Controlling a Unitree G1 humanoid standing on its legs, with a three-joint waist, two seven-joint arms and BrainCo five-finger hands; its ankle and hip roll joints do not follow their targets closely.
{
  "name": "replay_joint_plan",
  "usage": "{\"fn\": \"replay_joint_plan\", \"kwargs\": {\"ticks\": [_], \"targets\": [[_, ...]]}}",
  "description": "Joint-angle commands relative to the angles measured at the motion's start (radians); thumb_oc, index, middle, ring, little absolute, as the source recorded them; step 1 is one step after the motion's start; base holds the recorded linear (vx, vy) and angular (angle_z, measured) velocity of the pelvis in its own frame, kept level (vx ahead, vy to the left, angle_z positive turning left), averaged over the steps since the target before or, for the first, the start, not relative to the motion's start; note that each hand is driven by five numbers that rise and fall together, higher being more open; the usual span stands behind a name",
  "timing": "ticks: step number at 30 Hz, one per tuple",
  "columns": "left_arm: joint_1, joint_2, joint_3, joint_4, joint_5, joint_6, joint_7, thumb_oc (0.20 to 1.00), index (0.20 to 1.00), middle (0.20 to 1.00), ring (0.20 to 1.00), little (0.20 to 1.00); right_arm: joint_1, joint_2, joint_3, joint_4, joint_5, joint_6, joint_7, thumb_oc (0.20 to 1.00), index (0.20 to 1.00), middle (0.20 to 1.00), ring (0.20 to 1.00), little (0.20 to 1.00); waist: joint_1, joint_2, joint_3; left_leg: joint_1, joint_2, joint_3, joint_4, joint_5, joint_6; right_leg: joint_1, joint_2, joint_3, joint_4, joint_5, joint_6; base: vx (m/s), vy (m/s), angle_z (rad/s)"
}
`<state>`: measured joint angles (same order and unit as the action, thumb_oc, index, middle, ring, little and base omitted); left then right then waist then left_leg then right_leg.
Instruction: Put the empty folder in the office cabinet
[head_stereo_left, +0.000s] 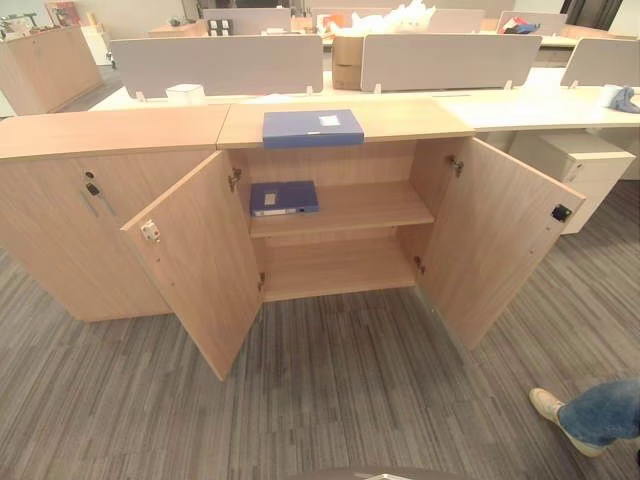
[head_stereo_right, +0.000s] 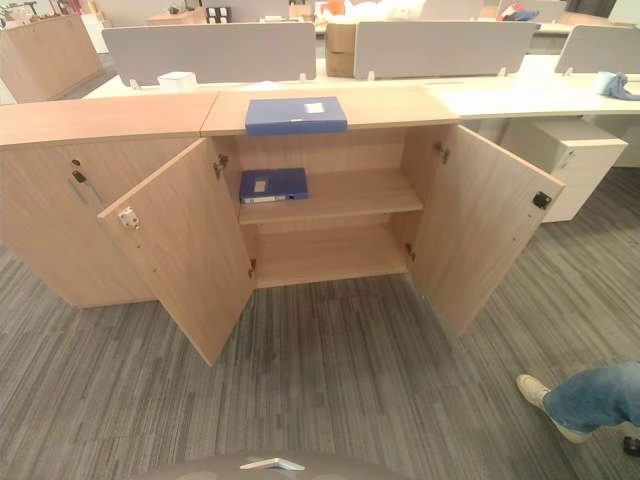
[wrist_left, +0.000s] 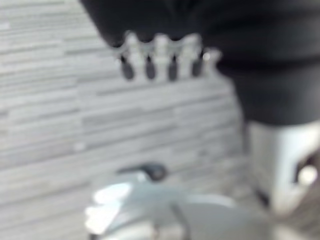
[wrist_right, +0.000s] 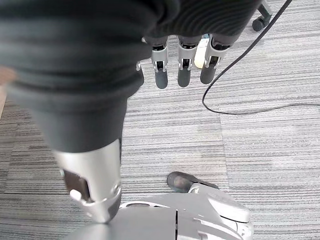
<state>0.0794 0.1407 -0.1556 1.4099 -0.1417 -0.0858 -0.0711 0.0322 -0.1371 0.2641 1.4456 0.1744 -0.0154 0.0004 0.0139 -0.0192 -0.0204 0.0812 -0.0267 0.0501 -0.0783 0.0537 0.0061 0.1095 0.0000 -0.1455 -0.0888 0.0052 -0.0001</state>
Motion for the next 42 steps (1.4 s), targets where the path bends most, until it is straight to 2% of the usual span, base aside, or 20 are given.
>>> {"fn": "replay_joint_plan", "kwargs": {"ticks": [1, 8, 16, 42], "targets": [[-0.042, 0.009, 0.025, 0.044, 0.006, -0.015, 0.014, 1.0, 1.0, 1.0, 1.0, 1.0, -0.065, -0.016, 0.034, 0.028, -0.022, -0.006, -0.002, 1.0, 1.0, 1.0, 1.0, 1.0, 0.015, -0.026, -0.001, 0.025, 0.022, -0.027, -0.009, -0.113, -0.027, -0.01, -0.069, 0.009, 0.002, 0.003, 0.077, 0.0, 0.0, 0.0], [-0.038, 0.004, 0.025, 0.056, -0.003, -0.005, -0.013, 1.0, 1.0, 1.0, 1.0, 1.0, -0.075, -0.016, 0.048, 0.019, -0.028, -0.005, 0.007, 1.0, 1.0, 1.0, 1.0, 1.0, 0.013, -0.024, -0.002, 0.028, 0.022, -0.024, -0.009, -0.113, -0.028, -0.009, -0.068, 0.009, 0.002, 0.003, 0.076, 0.0, 0.0, 0.0], [-0.041, 0.002, -0.002, 0.052, 0.027, 0.005, -0.026, 1.0, 1.0, 1.0, 1.0, 1.0, -0.079, -0.013, 0.112, 0.004, -0.129, 0.005, 0.013, 1.0, 1.0, 1.0, 1.0, 1.0, 0.01, -0.021, -0.001, 0.03, 0.023, -0.022, -0.009, -0.116, -0.027, -0.01, -0.069, 0.013, 0.002, 0.003, 0.075, 0.0, 0.0, 0.0], [-0.045, -0.014, -0.01, 0.04, 0.013, 0.011, -0.033, 1.0, 1.0, 1.0, 1.0, 1.0, -0.074, -0.03, 0.104, 0.029, -0.168, 0.018, 0.021, 1.0, 1.0, 1.0, 1.0, 1.0, 0.007, -0.006, 0.013, 0.034, 0.021, -0.02, -0.009, -0.122, -0.026, -0.009, -0.07, 0.011, 0.002, -0.002, 0.076, 0.0, 0.0, 0.0]]}}
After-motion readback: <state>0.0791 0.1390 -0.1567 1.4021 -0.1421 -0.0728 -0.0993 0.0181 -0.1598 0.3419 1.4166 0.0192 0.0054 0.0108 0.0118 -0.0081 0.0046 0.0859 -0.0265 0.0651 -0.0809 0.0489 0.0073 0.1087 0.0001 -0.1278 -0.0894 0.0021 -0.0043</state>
